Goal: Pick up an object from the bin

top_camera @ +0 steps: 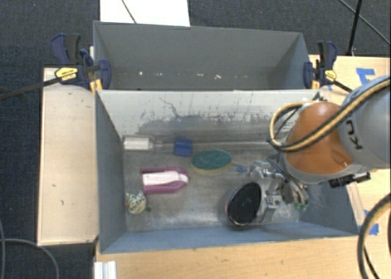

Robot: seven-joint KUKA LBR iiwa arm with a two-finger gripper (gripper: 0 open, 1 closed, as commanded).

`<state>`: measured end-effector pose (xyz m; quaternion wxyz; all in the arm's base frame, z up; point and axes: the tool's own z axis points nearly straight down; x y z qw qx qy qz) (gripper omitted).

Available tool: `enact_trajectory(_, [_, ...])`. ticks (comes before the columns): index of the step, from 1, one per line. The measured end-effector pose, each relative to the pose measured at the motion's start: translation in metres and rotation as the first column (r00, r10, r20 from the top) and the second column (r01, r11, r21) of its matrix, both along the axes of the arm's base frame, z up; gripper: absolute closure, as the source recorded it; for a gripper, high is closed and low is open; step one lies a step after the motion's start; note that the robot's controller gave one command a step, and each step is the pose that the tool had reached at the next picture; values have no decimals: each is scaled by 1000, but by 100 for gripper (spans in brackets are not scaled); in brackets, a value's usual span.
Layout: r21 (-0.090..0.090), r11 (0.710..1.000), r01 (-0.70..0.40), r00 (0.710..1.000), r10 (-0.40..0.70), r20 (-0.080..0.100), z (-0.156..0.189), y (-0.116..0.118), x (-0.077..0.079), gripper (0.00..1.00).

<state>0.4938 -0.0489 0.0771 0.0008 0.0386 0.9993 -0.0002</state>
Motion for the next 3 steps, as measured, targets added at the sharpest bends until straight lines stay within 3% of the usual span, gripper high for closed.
enact_trajectory(1, [1,992,124,992,-124,-3,-4,-28,-5,0])
enact_trajectory(2, [5,974,228,974,-228,-4,-7,52,-2,0])
enact_trajectory(3, [1,974,228,974,-228,-4,-7,48,-2,100])
